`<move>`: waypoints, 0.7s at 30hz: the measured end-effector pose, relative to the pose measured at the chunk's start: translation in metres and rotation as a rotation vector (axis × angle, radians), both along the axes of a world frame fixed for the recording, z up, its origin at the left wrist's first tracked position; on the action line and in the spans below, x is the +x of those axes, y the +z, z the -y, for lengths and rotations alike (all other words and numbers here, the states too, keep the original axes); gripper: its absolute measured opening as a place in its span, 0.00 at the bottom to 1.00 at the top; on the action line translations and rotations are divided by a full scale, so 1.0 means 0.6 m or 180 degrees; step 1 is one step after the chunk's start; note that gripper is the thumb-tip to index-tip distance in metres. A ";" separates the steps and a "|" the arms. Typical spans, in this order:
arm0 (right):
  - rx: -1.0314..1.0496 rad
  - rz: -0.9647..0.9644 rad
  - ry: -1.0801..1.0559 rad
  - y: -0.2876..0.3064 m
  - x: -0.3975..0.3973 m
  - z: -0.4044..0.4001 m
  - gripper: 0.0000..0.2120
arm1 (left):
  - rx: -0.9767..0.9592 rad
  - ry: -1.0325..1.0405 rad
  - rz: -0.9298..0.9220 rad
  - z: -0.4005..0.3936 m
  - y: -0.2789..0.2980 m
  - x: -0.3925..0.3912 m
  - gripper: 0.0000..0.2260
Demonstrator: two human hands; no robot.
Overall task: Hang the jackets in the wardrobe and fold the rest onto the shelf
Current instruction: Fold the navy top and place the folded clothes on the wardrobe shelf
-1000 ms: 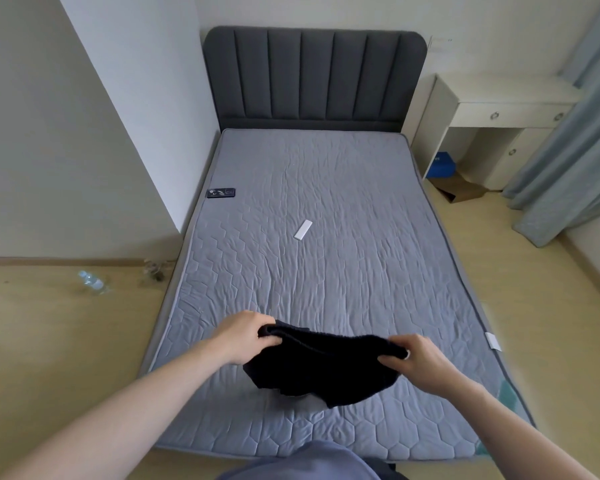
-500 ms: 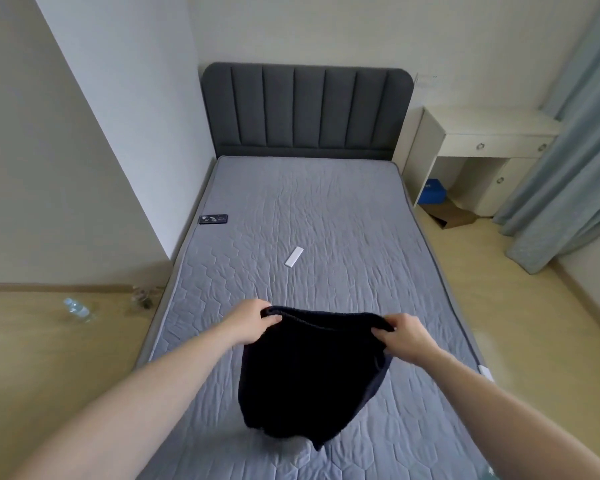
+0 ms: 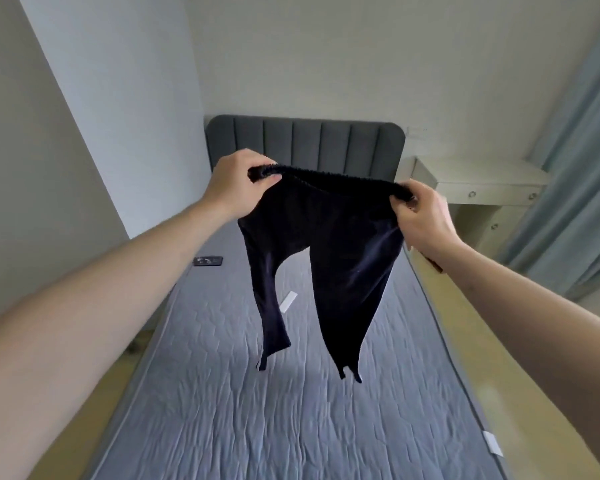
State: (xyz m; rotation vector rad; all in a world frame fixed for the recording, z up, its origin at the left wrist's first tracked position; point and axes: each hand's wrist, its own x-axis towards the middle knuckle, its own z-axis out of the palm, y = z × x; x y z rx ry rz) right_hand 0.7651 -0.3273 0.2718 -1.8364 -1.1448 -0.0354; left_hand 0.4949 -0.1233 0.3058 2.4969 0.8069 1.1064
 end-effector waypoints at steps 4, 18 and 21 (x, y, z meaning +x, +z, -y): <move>-0.0007 -0.0051 -0.0025 -0.045 -0.007 0.016 0.08 | -0.0021 -0.0077 -0.0095 0.014 -0.050 -0.010 0.08; -0.2844 -0.1150 0.0335 -0.700 -0.104 0.213 0.09 | -0.2208 -0.0299 -0.2102 0.203 -0.784 -0.118 0.22; -0.3373 -0.1326 0.0467 -0.847 -0.142 0.267 0.07 | -0.2578 -0.0200 -0.2376 0.269 -0.938 -0.159 0.25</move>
